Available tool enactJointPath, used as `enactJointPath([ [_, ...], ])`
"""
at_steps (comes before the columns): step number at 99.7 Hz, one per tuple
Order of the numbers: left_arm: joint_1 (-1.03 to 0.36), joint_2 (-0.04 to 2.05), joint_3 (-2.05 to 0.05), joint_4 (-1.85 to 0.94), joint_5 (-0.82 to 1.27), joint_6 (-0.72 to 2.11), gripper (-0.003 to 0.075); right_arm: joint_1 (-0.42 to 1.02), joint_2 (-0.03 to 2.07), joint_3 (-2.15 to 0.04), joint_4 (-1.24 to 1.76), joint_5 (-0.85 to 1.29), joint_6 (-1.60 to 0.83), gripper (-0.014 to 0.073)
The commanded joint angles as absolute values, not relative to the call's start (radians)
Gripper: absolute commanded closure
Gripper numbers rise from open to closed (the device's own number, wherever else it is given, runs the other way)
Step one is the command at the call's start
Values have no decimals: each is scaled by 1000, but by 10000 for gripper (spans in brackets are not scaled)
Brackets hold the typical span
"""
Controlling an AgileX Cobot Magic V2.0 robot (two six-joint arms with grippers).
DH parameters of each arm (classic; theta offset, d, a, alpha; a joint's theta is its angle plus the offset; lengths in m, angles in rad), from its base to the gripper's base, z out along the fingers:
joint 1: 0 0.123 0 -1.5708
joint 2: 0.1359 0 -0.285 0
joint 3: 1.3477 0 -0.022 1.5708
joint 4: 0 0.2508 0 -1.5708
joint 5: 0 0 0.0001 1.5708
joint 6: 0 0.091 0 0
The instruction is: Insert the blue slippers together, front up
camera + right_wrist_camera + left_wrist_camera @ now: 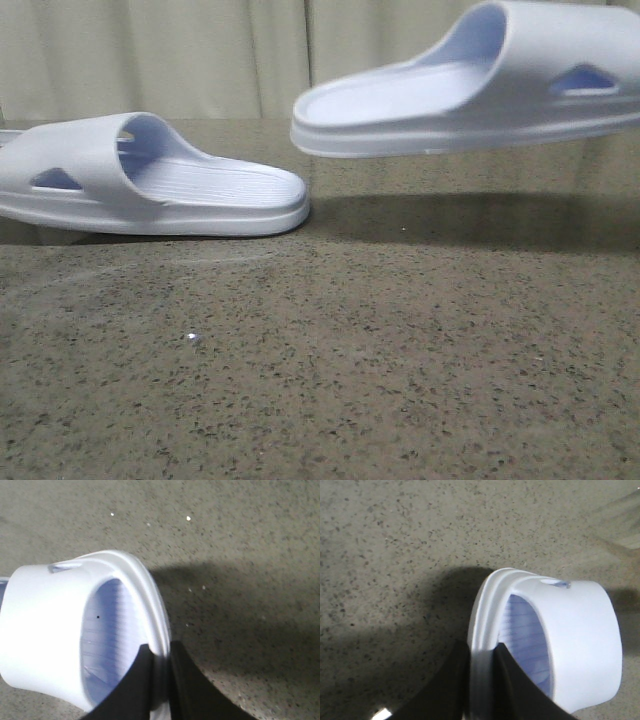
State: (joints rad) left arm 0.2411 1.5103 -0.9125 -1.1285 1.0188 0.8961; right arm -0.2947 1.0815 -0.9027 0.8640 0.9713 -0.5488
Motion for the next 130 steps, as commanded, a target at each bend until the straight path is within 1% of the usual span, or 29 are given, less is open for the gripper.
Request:
enactJointPath([
  [1,238,1472,-940,-1240,1090,926,705,-302,1060,-970,958,975,-573,701],
  [20,238,1472,-940,-1334,1164,951,705,-302,1064,-993,988,997,-585,701],
  [50,238,1472,-940,-1389,1249,962,705,-280,1146,-993,1069,1000,-655,701],
  [84,238,1472,-940,-1427,1266,962,705,-253,1199,-993,1104,999,-713,701],
  [130,238,1472,-940,-1435,1266,962,705,-185,1267,-993,1128,902,-738,701],
])
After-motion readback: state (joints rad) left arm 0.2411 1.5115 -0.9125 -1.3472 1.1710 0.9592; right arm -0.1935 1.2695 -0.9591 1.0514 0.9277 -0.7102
